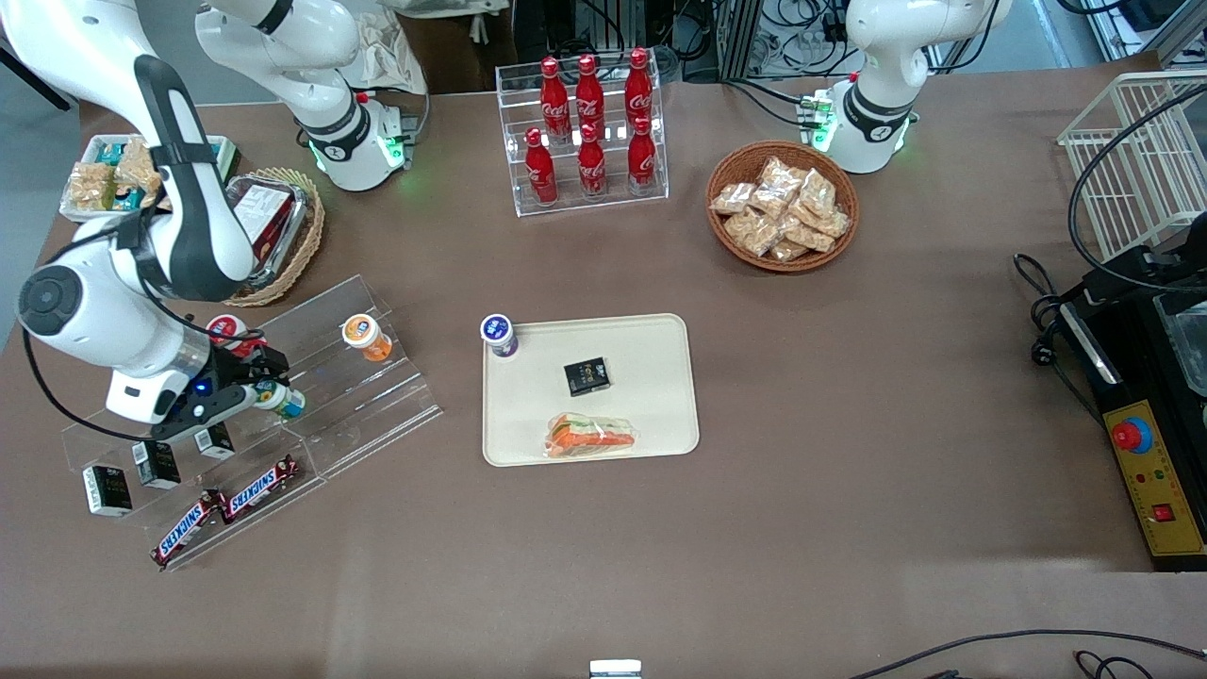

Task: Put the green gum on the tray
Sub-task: 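Lower the right gripper and grasp the green-lidded gum jar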

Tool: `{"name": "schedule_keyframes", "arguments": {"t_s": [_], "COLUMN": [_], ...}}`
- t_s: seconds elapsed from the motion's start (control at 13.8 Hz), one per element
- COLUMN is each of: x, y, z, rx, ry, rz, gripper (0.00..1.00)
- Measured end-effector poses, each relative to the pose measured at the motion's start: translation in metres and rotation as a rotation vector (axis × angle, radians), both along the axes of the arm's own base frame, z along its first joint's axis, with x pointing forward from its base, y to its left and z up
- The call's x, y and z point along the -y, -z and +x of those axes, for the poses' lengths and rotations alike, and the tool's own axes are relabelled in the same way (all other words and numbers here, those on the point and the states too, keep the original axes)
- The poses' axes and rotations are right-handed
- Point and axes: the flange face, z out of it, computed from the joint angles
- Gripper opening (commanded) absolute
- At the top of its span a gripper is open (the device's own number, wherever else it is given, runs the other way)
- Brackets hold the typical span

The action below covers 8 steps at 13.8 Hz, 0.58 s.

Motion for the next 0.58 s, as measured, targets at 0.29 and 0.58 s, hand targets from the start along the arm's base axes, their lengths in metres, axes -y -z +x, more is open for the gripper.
{"name": "schedule_keyframes", "arguments": {"t_s": [0.29,0.58], "x": [-0.002,-0.002], "y": [0.018,0.020], "z": [-0.010,-0.013], "rx": [0.003,0.000], "ry": [-0.008,-0.035], "rz": [-0.002,-0.002], "gripper": [0.99,0.40]}}
